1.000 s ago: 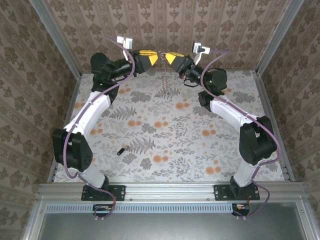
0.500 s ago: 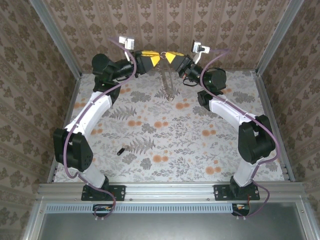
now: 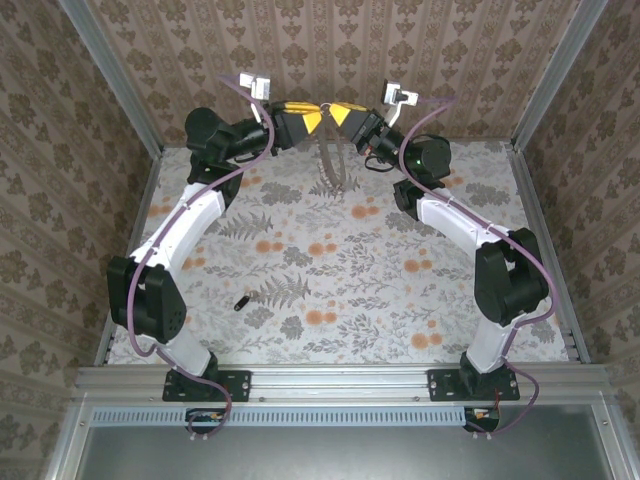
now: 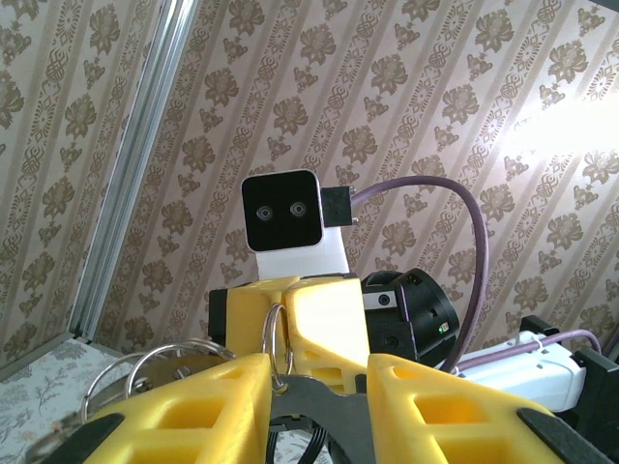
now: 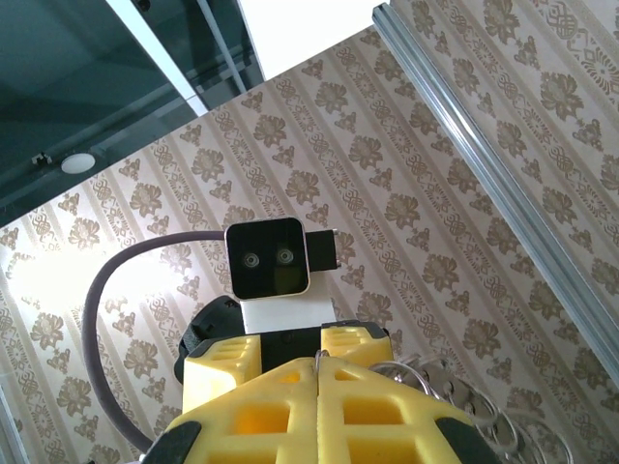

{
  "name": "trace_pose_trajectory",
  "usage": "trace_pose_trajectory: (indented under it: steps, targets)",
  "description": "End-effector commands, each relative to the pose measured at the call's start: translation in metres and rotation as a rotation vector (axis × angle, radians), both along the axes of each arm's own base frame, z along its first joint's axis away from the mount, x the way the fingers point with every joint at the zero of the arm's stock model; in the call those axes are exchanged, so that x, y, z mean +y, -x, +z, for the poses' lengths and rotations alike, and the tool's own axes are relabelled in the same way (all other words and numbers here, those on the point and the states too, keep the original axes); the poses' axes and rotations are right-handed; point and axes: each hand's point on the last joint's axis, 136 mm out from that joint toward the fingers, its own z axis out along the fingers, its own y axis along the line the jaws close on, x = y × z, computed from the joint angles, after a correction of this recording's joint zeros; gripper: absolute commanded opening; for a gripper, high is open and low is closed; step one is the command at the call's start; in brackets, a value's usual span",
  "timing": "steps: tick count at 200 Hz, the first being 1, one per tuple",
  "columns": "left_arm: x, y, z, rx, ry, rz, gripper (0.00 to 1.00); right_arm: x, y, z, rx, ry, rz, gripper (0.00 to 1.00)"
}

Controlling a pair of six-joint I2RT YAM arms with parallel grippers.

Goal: Put the keys on the keyring

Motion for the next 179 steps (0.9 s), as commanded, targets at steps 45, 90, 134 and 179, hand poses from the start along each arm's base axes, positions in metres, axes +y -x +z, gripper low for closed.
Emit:
trace_pose_trajectory:
  steps: [45,90,134,179]
  targets:
    - [0.006,-0.0067,-0.0039,-0.018,-0.002,0.051,0.37,-0.0021,0.0168,0.0235,-0.078,-0.048,0.012,0.0]
    - [0.0057,-0.0071,-0.0037,-0.017,-0.001,0.049,0.38,-0.0002,0.0156,0.0218,-0.07,-0.048,0.021,0.0]
    - [0.0015,-0.0032,-0.0015,-0.027,-0.001,0.029,0.38,0.0036,0.0135,0.0183,-0.059,-0.046,0.032,0.0]
    - [-0.0002,-0.001,0.0005,-0.034,-0.002,0.02,0.33,0.0055,0.0132,0.0179,-0.056,-0.044,0.04,0.0]
